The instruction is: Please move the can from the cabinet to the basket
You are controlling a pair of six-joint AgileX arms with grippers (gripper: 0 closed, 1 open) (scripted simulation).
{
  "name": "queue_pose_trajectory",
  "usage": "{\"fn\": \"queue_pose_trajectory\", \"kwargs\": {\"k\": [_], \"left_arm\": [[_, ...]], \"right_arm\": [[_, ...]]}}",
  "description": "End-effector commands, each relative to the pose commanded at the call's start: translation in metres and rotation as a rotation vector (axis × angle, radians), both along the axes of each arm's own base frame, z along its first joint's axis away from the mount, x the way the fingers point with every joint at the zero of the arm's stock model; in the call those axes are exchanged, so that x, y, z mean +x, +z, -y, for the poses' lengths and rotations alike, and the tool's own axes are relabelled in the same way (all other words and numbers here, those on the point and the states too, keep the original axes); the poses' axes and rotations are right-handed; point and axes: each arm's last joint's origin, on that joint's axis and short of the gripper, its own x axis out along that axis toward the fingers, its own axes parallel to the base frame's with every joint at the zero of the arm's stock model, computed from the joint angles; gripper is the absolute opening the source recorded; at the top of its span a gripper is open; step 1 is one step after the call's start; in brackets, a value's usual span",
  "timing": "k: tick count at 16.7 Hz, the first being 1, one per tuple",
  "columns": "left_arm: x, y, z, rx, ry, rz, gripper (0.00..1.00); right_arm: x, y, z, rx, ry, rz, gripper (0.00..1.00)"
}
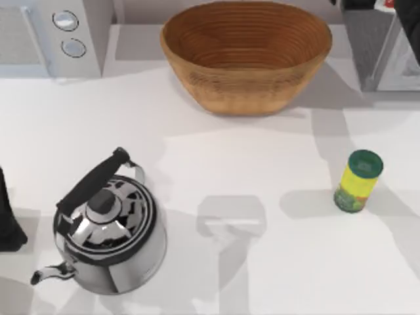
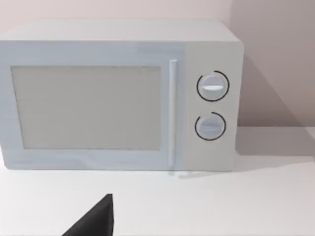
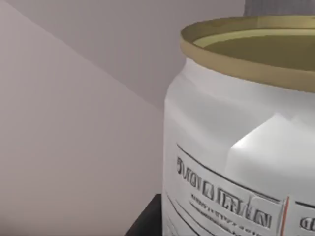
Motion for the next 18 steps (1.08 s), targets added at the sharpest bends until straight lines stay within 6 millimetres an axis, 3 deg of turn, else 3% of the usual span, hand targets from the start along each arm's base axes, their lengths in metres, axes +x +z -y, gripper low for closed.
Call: {"fn": "queue_pose_trajectory", "kwargs": {"k": [4, 9, 13, 18], "left_arm": [[0.000, 0.000, 0.000, 0.000, 0.000, 0.000, 1.00], [0.000, 0.000, 0.000, 0.000, 0.000, 0.000, 1.00], [0.000, 0.000, 0.000, 0.000, 0.000, 0.000, 1.00], [0.000, 0.000, 0.000, 0.000, 0.000, 0.000, 1.00]], "right_arm": [[0.051, -0.023, -0.064, 0.003, 0.001, 0.004, 0.00], [0.082, -0.061, -0.125, 0.009, 0.002, 0.010, 0.00], [0.089, -0.076, -0.144, 0.013, 0.004, 0.013, 0.00], [0.090, -0.080, -0.142, 0.007, 0.001, 0.002, 0.00]]}}
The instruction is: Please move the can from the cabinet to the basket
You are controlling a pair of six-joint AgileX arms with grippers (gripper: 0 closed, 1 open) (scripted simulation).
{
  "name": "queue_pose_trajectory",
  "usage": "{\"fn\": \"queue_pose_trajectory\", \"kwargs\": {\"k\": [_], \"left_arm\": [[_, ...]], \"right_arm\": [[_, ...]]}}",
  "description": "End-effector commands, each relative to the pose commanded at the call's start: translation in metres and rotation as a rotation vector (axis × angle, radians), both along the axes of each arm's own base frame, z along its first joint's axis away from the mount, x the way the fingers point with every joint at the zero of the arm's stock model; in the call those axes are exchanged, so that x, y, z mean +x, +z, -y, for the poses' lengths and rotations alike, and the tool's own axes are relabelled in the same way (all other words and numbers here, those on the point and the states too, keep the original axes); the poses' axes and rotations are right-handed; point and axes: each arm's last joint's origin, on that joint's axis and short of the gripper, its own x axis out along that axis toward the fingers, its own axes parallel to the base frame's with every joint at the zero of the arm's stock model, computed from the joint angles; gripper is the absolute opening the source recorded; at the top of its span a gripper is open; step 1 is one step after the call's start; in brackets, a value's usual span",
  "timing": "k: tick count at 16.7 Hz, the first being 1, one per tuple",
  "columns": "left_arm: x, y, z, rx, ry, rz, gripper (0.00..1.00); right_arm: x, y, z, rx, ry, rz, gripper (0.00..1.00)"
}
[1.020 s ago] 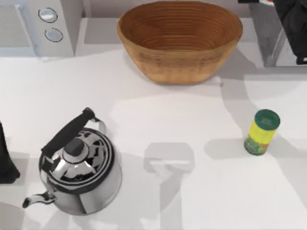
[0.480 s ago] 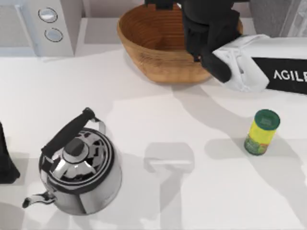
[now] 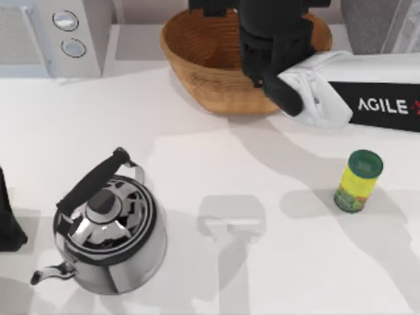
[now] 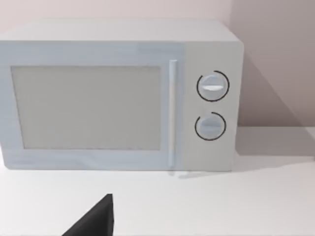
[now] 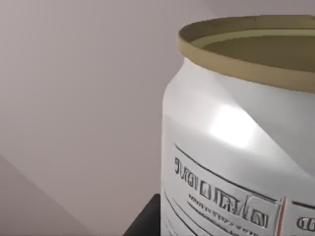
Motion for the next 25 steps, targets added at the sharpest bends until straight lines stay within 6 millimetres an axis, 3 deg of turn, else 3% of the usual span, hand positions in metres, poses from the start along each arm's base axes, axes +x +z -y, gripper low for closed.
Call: {"fn": "queue_pose_trajectory", "kwargs": {"k": [6, 10, 23, 25], "left_arm": [[0.000, 0.000, 0.000, 0.000, 0.000, 0.000, 1.00], [0.000, 0.000, 0.000, 0.000, 0.000, 0.000, 1.00], [0.000, 0.000, 0.000, 0.000, 0.000, 0.000, 1.00], [0.000, 0.000, 0.000, 0.000, 0.000, 0.000, 1.00]], "right_arm": [[0.020, -0.005, -0.002, 0.005, 0.002, 0.010, 0.00], [0.022, -0.006, -0.003, 0.006, 0.002, 0.011, 0.00], [0.022, -0.006, -0.003, 0.006, 0.002, 0.011, 0.98], [0.022, -0.006, -0.003, 0.006, 0.002, 0.011, 1.00]]}}
